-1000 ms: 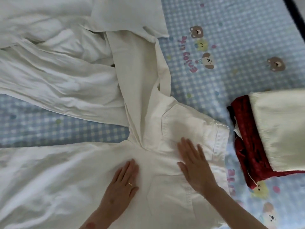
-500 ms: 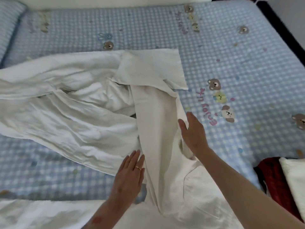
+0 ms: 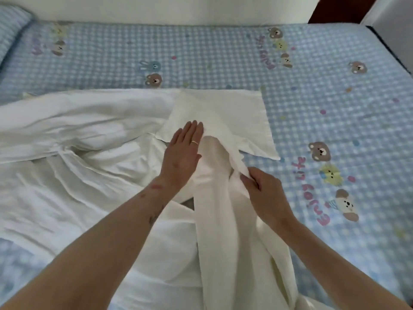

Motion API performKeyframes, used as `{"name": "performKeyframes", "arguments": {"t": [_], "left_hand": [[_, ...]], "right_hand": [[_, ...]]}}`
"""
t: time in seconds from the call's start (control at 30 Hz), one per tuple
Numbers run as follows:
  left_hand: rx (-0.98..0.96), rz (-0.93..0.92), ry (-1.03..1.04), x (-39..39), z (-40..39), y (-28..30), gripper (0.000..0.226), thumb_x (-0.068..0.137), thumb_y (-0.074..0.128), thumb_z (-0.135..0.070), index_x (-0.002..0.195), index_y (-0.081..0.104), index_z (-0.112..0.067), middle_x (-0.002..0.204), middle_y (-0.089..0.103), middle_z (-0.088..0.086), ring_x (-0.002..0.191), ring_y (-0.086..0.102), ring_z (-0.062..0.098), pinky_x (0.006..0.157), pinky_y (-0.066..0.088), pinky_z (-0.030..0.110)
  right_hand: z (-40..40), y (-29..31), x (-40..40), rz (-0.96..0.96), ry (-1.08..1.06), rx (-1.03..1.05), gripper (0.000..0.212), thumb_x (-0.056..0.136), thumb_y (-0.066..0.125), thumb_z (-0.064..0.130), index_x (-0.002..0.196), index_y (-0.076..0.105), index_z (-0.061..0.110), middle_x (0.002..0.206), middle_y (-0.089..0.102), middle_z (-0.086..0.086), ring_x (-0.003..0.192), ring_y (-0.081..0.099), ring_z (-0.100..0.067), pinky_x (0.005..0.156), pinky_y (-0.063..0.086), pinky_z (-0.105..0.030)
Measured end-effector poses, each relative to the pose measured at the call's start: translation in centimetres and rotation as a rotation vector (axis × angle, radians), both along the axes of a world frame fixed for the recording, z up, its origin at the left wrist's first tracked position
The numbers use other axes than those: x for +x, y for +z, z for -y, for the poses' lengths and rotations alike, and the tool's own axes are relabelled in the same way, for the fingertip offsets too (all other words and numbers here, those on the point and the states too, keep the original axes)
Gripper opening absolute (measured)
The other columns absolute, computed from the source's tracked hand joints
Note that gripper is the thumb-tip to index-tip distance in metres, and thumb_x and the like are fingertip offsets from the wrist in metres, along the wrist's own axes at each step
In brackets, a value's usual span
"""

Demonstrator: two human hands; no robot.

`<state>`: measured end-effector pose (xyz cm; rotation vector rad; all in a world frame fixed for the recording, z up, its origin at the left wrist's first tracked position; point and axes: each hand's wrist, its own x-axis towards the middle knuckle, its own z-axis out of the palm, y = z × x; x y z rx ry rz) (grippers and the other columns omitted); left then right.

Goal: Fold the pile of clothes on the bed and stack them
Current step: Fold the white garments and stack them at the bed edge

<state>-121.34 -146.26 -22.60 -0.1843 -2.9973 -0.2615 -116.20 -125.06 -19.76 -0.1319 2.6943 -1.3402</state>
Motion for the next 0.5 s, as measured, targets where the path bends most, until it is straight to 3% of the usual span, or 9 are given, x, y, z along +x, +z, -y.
{"name": "performKeyframes", "arguments": {"t": [0.07,0.13,0.2,0.27,0.33,0.43,0.5], "left_hand": [[0.118,-0.064,0.047,-0.5,1.7,1.4,0.050,0.088,0.053,-0.004,0.137,0.044,-0.006,0.145,0.044,0.010,0.138,0.035,0.023,0.115,0.022,0.034],[0.210,-0.139,0.087,0.5,4.8,3.1,0.049,0.075,0.052,0.009,0.121,0.060,-0.004,0.128,0.060,0.012,0.122,0.054,0.029,0.103,0.039,0.038],[0.186,-0.185,0.091,2.6,9.2,5.4,0.058,0.064,0.050,0.014,0.117,0.062,-0.005,0.120,0.064,0.012,0.112,0.059,0.030,0.094,0.046,0.038],[0.115,-0.227,0.116,5.5,14.6,7.5,0.059,0.062,0.048,0.013,0.115,0.063,-0.007,0.115,0.065,0.011,0.107,0.061,0.030,0.090,0.047,0.035],[0.037,-0.228,0.169,9.7,20.5,9.5,0.052,0.068,0.045,0.010,0.113,0.063,-0.010,0.111,0.064,0.008,0.101,0.062,0.031,0.082,0.049,0.034],[-0.041,-0.153,0.253,17.6,28.0,11.1,0.047,0.069,0.050,0.014,0.109,0.063,-0.007,0.107,0.062,0.010,0.095,0.061,0.033,0.075,0.050,0.033],[-0.059,-0.083,0.291,23.1,31.8,11.2,0.046,0.065,0.054,0.020,0.105,0.065,-0.002,0.105,0.061,0.014,0.094,0.060,0.036,0.075,0.054,0.041]], "right_hand": [[1.9,2.4,1.2,-0.016,0.094,-0.060,0.041,0.094,0.054,0.018,0.057,0.044,0.034,0.048,0.044,0.013,0.044,0.036,-0.005,0.042,0.027,-0.011],[3.7,3.7,2.6,-0.054,0.154,-0.055,0.028,0.092,0.057,0.023,0.070,0.056,0.040,0.054,0.053,0.018,0.050,0.047,-0.001,0.047,0.032,-0.009],[5.3,4.0,4.5,-0.029,0.172,0.089,0.013,0.090,0.059,0.026,0.096,0.063,0.037,0.075,0.064,0.021,0.071,0.060,0.003,0.061,0.039,-0.009],[6.3,3.3,6.4,-0.013,0.201,0.396,0.021,0.092,0.052,0.027,0.112,0.057,0.034,0.096,0.066,0.017,0.090,0.062,-0.003,0.071,0.040,-0.018],[7.5,3.1,8.3,-0.036,0.239,0.586,0.026,0.096,0.042,0.021,0.116,0.053,0.032,0.100,0.065,0.012,0.091,0.062,-0.009,0.070,0.039,-0.021],[10.3,4.1,11.2,-0.044,0.341,0.470,0.033,0.095,0.046,0.011,0.121,0.058,0.025,0.102,0.070,0.007,0.088,0.066,-0.014,0.075,0.047,-0.024],[12.6,5.1,13.9,-0.047,0.442,0.399,0.034,0.090,0.054,0.004,0.119,0.063,0.020,0.106,0.071,0.005,0.089,0.069,-0.016,0.079,0.050,-0.026]]}}
